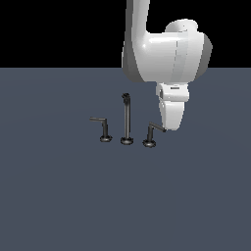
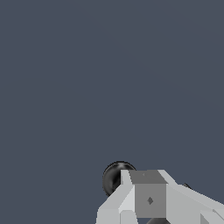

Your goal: Turn on the faucet by rotating a designated handle.

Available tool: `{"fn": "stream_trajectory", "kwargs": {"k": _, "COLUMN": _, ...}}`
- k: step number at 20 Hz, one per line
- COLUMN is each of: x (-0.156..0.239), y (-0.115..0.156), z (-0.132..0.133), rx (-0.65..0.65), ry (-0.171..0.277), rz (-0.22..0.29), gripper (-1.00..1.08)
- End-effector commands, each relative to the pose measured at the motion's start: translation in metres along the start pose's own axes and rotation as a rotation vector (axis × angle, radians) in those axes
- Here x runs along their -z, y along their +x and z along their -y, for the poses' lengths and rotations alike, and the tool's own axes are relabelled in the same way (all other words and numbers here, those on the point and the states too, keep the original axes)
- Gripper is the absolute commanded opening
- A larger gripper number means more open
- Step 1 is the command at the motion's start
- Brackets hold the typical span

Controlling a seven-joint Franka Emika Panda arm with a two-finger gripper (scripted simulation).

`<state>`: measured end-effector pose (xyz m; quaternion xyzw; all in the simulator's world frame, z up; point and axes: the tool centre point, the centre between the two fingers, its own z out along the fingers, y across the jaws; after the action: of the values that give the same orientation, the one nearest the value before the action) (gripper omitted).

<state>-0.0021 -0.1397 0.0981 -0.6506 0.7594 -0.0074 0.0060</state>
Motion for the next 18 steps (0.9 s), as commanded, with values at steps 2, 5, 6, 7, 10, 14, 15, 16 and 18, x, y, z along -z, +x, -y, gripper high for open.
{"fn": "stream_trajectory", "kwargs": {"k": 2, "x": 0.000, "y": -0.004, "z": -0.018, "rx": 0.001, "ry": -0.016, "rz": 0.001, "gripper": -1.00}}
{"fn": "stream_trajectory", "kwargs": {"k": 5, "x": 0.000, "y": -0.005, "z": -0.029, "rx": -0.001, "ry": -0.018, "rz": 0.001, "gripper": -1.00}}
{"fn": "stream_trajectory", "kwargs": {"k": 6, "x": 0.000, "y": -0.005, "z": -0.029, "rx": -0.001, "ry": -0.018, "rz": 0.001, "gripper": -1.00}}
{"fn": "stream_trajectory", "kwargs": {"k": 7, "x": 0.000, "y": 0.000, "z": -0.022, "rx": -0.007, "ry": -0.010, "rz": -0.001, "gripper": -1.00}}
{"fn": "stream_trajectory", "kwargs": {"k": 10, "x": 0.000, "y": -0.013, "z": -0.030, "rx": -0.006, "ry": -0.013, "rz": -0.001, "gripper": -1.00}}
{"fn": "stream_trajectory", "kwargs": {"k": 14, "x": 0.001, "y": -0.029, "z": -0.040, "rx": -0.004, "ry": -0.016, "rz": 0.000, "gripper": -1.00}}
{"fn": "stream_trajectory", "kwargs": {"k": 15, "x": 0.001, "y": -0.034, "z": -0.043, "rx": -0.003, "ry": -0.016, "rz": 0.000, "gripper": -1.00}}
{"fn": "stream_trajectory", "kwargs": {"k": 16, "x": 0.001, "y": -0.038, "z": -0.045, "rx": -0.003, "ry": -0.017, "rz": 0.000, "gripper": -1.00}}
{"fn": "stream_trajectory", "kwargs": {"k": 18, "x": 0.001, "y": -0.047, "z": -0.051, "rx": -0.001, "ry": -0.019, "rz": 0.001, "gripper": -1.00}}
